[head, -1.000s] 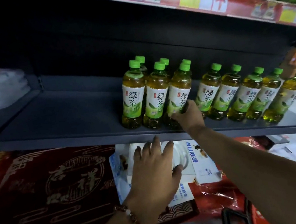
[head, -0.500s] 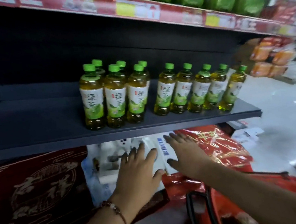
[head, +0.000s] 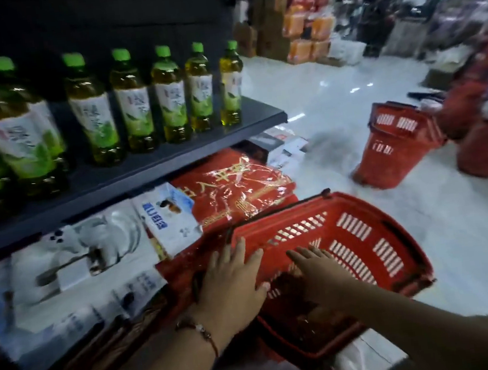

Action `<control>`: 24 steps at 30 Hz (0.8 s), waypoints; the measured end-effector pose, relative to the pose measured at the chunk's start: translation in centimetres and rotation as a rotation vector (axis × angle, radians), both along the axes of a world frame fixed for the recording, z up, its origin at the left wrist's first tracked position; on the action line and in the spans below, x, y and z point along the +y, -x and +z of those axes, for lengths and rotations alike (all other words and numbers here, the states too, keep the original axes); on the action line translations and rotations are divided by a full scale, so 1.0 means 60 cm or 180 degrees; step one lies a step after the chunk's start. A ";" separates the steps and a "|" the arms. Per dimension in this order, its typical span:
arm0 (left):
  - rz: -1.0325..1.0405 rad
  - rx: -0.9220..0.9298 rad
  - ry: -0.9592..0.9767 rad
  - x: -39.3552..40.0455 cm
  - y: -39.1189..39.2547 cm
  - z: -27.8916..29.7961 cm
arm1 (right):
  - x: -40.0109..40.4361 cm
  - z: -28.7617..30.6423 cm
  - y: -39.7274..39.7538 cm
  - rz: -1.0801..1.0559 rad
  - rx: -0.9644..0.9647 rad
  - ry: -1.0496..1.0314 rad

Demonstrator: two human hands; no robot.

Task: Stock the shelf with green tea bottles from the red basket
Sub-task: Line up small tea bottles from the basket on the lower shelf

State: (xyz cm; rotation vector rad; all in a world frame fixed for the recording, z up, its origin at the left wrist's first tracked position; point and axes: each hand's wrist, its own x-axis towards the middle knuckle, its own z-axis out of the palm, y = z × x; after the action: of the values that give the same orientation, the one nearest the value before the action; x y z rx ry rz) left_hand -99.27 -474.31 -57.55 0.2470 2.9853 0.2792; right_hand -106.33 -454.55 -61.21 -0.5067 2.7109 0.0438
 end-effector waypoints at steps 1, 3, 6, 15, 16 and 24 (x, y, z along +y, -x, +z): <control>-0.0082 -0.0032 0.0008 0.013 0.011 -0.008 | 0.025 -0.024 0.007 -0.0103 -0.0077 -0.0079; -0.0229 -0.0117 0.0029 0.035 0.031 -0.024 | 0.069 -0.067 0.022 -0.0223 -0.0138 -0.0216; -0.0401 -0.0203 0.0077 0.061 0.061 -0.041 | 0.115 -0.098 0.036 -0.0570 -0.0222 -0.0329; -0.0569 -0.0440 0.0120 0.123 0.163 -0.101 | 0.155 -0.184 0.113 -0.0872 -0.0481 -0.0206; -0.0574 -0.0451 0.0122 0.128 0.173 -0.109 | 0.151 -0.199 0.123 -0.0754 -0.0542 -0.0288; -0.0562 -0.0632 0.0101 0.160 0.232 -0.169 | 0.092 -0.312 0.200 -0.0050 -0.1002 -0.0927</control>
State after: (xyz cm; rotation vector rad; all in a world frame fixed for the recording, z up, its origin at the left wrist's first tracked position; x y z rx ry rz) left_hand -113.18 -464.70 -67.72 0.4484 2.7480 0.2222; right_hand -118.35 -449.02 -79.95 -0.3697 2.3479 0.3219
